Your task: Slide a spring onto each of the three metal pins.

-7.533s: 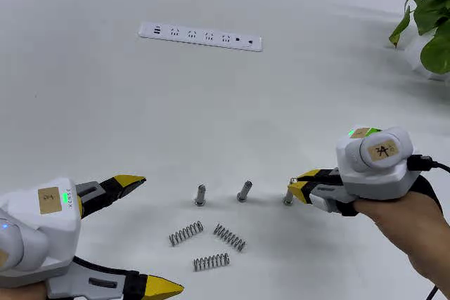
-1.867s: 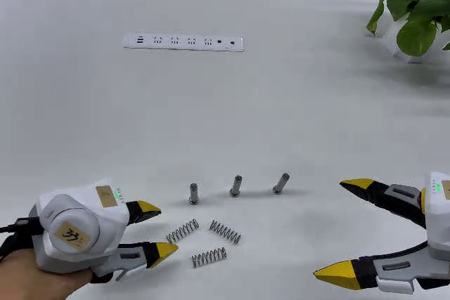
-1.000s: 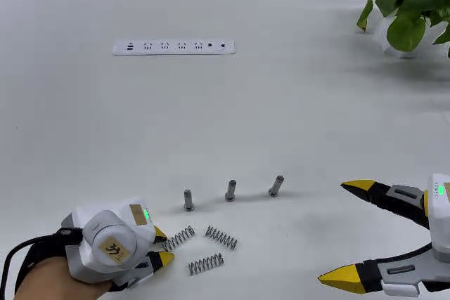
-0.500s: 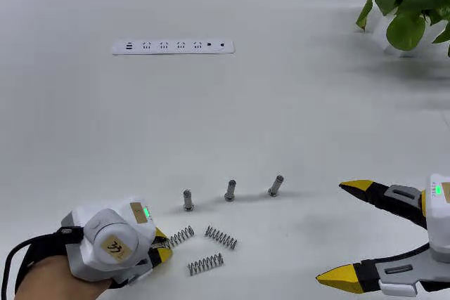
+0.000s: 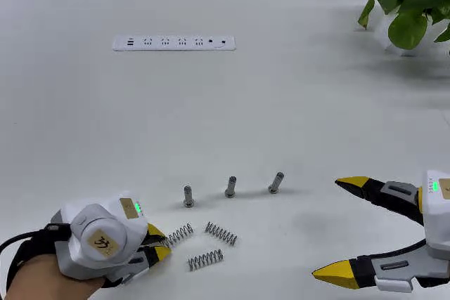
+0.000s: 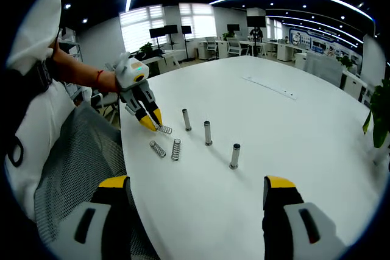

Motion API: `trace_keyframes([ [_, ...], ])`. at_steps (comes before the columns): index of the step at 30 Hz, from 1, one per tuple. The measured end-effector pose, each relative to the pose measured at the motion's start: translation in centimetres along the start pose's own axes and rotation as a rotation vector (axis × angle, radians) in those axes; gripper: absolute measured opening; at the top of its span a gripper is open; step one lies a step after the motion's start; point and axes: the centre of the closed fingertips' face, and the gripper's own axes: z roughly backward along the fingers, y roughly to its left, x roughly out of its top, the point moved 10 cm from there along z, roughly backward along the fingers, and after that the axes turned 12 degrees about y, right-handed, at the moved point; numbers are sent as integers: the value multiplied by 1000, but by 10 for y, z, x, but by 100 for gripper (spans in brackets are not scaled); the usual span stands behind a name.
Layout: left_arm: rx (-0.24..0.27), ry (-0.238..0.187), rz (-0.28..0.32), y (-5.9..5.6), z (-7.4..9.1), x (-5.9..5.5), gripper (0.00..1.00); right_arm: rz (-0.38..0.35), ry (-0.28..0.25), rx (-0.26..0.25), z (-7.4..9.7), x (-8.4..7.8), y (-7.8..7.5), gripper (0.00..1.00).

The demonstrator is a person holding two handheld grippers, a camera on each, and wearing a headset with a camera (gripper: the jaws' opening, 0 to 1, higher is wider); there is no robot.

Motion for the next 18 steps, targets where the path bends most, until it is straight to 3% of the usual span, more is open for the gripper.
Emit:
trace_keyframes([
  [3, 0, -35, 20, -2, 9, 0, 10, 11, -13, 5, 2, 7, 2, 89],
  [7, 1, -91, 37, -7, 25, 4, 10, -10, -71, 24, 3, 23, 7, 86],
  [9, -4, -158, 70, -9, 37, 11, 10, -41, -106, 49, 3, 37, 14, 82],
  [16, -24, -324, 115, -18, 61, 36, 10, -142, -251, 116, -3, 80, 28, 70],
  [18, -32, -377, 134, -20, 67, 45, 10, -207, -282, 150, -5, 91, 32, 65],
])
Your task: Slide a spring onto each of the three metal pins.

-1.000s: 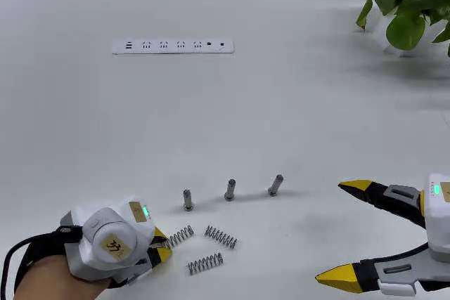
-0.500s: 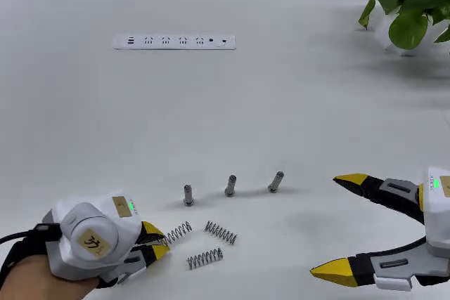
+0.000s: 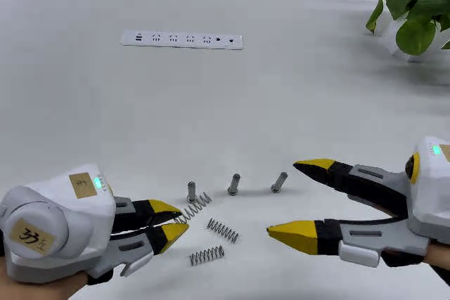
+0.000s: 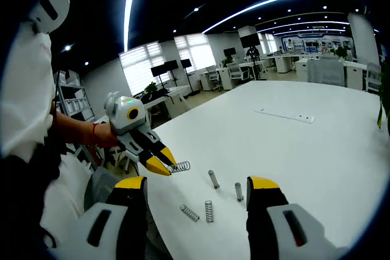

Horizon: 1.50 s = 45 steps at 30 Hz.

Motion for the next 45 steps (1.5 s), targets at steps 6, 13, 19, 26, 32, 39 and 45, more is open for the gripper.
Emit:
trace_keyframes([
  [6, -12, -118, -8, -7, 7, 27, 10, -153, -127, 36, -20, 19, 8, 50],
  [13, -29, -195, -4, -16, 8, 44, 10, -284, -209, 65, -30, 23, 12, 32],
  [19, -47, -230, 7, -19, 7, 49, 10, -326, -216, 102, -31, 24, 15, 22],
  [26, -58, -236, 7, -19, 6, 51, 10, -330, -226, 110, -30, 26, 15, 13],
  [32, -56, -232, 1, -21, 4, 53, 10, -293, -211, 105, -27, 29, 18, 12],
  [39, -68, -226, 0, -22, 1, 53, 11, -219, -172, 90, -25, 34, 22, 11],
  [45, -74, -219, -3, -23, 0, 53, 11, -148, -139, 72, -23, 37, 26, 11],
])
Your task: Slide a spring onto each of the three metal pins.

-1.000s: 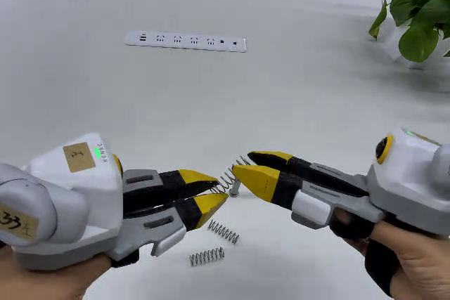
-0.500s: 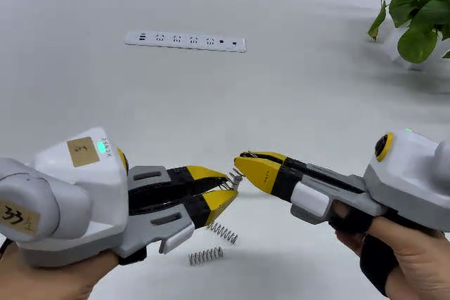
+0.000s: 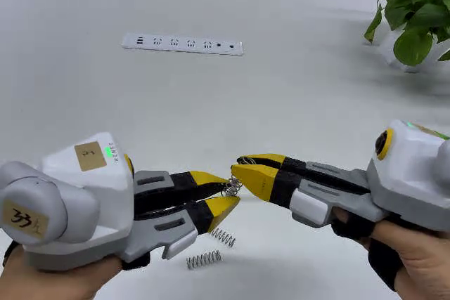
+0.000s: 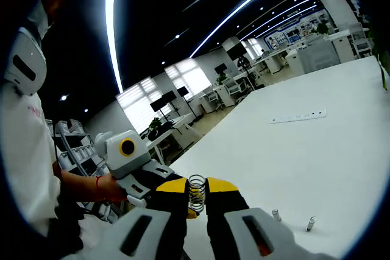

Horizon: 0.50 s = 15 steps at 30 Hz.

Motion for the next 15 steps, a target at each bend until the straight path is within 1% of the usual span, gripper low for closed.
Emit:
trace_keyframes([
  [7, -6, 10, -6, -1, -1, 0, 11, 82, 38, -10, -1, 3, 7, 11],
  [15, -11, 13, -9, -2, -2, 0, 11, 169, 75, -31, 0, 6, 11, 11],
])
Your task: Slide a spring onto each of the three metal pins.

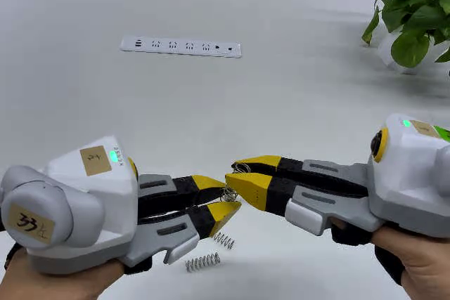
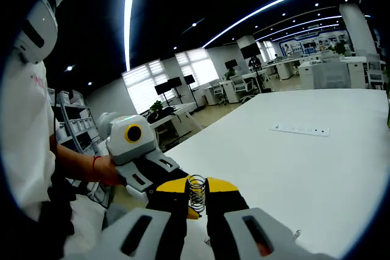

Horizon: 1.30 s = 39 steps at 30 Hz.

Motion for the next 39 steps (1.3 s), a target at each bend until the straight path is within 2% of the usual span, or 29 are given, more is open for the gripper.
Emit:
trace_keyframes([
  [6, -2, 2, -6, 0, 0, 0, 11, 22, 12, -6, 1, 0, -1, 11],
  [13, -7, 11, -20, -1, -1, -1, 10, 78, 72, 3, 2, 1, -2, 13],
  [16, -6, 20, -30, -1, -1, -2, 10, 163, 170, 22, 4, 3, -3, 22],
  [18, -8, 24, -35, -1, 0, -3, 10, 224, 220, 32, 6, 5, -4, 23],
  [21, -8, 28, -48, -1, -1, -3, 10, 295, 295, 76, 9, 15, -5, 23],
  [25, -12, 36, -74, -1, -1, -3, 10, 446, 435, 124, 8, 30, -8, 24],
  [26, -14, 43, -84, -1, -1, -4, 10, 498, 474, 138, 7, 35, -8, 24],
  [34, -19, 53, -111, 0, -2, -6, 10, 711, 705, 276, -14, 50, -6, 24],
  [39, -20, 54, -114, -1, -4, -7, 10, 828, 803, 333, -28, 51, -1, 21],
])
